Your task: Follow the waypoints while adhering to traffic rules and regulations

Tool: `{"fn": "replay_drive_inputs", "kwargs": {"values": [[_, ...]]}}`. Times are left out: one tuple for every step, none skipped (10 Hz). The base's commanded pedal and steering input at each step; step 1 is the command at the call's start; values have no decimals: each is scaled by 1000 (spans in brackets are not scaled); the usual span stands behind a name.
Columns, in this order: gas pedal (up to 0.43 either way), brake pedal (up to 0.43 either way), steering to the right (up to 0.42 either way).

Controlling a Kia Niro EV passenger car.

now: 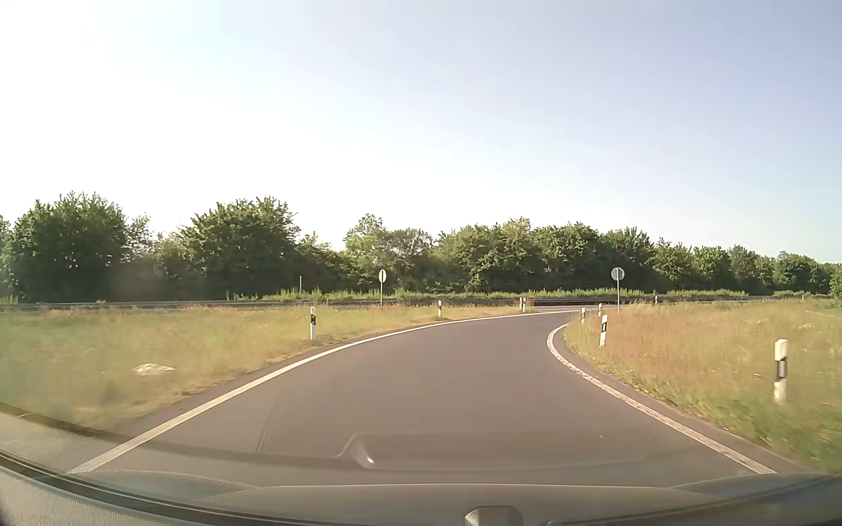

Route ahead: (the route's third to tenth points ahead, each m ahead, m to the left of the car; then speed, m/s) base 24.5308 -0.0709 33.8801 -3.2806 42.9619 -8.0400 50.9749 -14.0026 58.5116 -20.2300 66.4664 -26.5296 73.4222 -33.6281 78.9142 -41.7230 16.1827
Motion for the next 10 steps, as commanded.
{"fn": "replay_drive_inputs", "kwargs": {"values": [[8, 30, 41], [8, 30, 43], [8, 30, 44], [20, 30, 45], [28, 30, 49], [28, 30, 54], [28, 30, 57], [28, 30, 61], [28, 30, 64], [28, 30, 67]]}}
